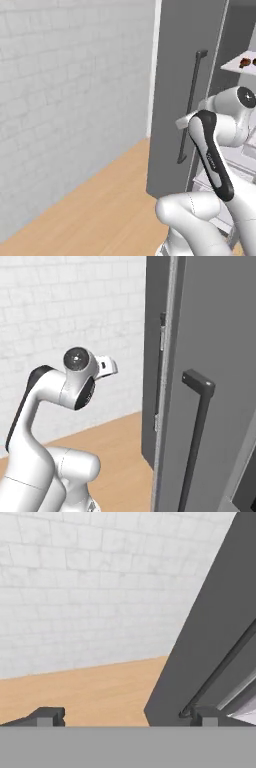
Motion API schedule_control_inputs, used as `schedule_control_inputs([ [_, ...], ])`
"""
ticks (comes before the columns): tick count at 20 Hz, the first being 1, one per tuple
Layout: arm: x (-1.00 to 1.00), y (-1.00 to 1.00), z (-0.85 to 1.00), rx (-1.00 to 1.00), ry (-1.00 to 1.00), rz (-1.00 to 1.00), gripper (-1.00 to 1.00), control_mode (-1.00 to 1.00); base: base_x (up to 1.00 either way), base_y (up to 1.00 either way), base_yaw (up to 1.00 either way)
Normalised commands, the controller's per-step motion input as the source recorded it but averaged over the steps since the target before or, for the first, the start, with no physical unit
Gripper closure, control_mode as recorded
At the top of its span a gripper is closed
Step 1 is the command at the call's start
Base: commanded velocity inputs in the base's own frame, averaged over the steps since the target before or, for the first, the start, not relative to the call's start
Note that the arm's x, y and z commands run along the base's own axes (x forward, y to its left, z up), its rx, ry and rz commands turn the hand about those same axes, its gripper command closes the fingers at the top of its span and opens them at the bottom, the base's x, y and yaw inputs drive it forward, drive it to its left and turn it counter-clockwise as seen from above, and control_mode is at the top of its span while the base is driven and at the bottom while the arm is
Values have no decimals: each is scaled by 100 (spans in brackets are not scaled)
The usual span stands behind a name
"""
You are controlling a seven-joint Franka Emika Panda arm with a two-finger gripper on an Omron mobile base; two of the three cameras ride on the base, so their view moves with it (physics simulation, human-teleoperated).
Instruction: Place one mushroom and one chicken drumstick in each tupperware on the nearby counter, to pack two identical lunches.
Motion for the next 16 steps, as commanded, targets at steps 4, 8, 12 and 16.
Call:
schedule_control_inputs([
  [4, 0, 0, 0, 0, 0, 0, -100, 100, 94, 93, -60],
  [8, 0, 0, 0, 0, 0, 0, -100, 100, 26, 23, -90],
  [12, 0, 0, 0, 0, 0, 0, -100, 100, 7, 10, -95],
  [16, 0, 0, 0, 0, 0, 0, -100, 100, 21, 24, -71],
])
